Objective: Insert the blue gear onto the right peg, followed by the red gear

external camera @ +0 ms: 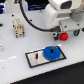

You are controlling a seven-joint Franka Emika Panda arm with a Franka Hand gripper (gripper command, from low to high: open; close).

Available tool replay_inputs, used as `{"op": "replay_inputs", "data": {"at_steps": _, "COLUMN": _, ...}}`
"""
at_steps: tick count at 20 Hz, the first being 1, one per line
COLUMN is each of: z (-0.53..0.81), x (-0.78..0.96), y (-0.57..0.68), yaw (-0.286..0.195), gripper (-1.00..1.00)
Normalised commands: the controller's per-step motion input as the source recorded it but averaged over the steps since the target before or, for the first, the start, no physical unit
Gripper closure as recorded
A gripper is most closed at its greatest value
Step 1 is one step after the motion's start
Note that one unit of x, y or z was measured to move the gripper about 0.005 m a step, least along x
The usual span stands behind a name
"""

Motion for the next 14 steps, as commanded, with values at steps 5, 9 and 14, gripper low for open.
{"op": "replay_inputs", "data": {"at_steps": 5, "z": -0.23, "x": -0.32, "y": -0.12, "yaw": 0.0, "gripper": 1.0}}
{"op": "replay_inputs", "data": {"at_steps": 9, "z": -0.12, "x": -0.29, "y": -0.01, "yaw": 0.0, "gripper": 1.0}}
{"op": "replay_inputs", "data": {"at_steps": 14, "z": -0.05, "x": -0.24, "y": 0.02, "yaw": 0.0, "gripper": 1.0}}
